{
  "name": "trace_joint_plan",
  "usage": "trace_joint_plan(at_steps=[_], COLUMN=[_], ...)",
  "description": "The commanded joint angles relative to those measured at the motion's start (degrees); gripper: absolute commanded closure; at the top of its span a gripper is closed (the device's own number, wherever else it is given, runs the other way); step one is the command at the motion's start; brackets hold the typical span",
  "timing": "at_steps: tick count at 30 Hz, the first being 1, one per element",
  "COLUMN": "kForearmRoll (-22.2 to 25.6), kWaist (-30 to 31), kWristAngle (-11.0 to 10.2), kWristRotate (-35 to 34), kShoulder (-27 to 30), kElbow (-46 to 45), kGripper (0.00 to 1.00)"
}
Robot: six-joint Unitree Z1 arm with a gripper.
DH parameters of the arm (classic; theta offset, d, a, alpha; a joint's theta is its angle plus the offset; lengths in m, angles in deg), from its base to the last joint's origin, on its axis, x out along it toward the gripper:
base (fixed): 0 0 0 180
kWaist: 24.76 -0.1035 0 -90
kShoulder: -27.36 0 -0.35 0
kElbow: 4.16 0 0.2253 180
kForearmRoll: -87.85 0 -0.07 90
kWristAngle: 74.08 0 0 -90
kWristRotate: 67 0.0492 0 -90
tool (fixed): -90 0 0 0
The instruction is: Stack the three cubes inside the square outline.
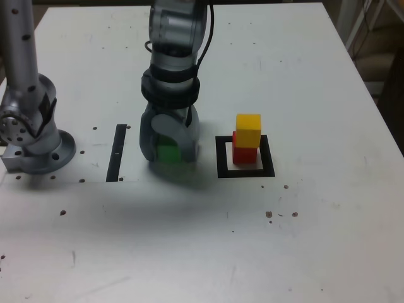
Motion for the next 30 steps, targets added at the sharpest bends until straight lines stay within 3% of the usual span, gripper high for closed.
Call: trace_joint_plan(at_steps=[1,5,15,22,30], kForearmRoll=[1.0,5.27,21.43,28.09,32.31], kWaist=[-0.1,-0.1,-0.1,-0.1,0.16], kWristAngle=[-0.43,-1.92,-6.54,-6.89,-6.05], kWristRotate=[0.12,0.12,0.34,1.39,1.79], kShoulder=[0.6,1.41,2.57,1.86,-1.01], kElbow=[0.68,3.57,17.83,27.08,35.96], kGripper=[0.72,0.72,0.72,0.72,0.72])
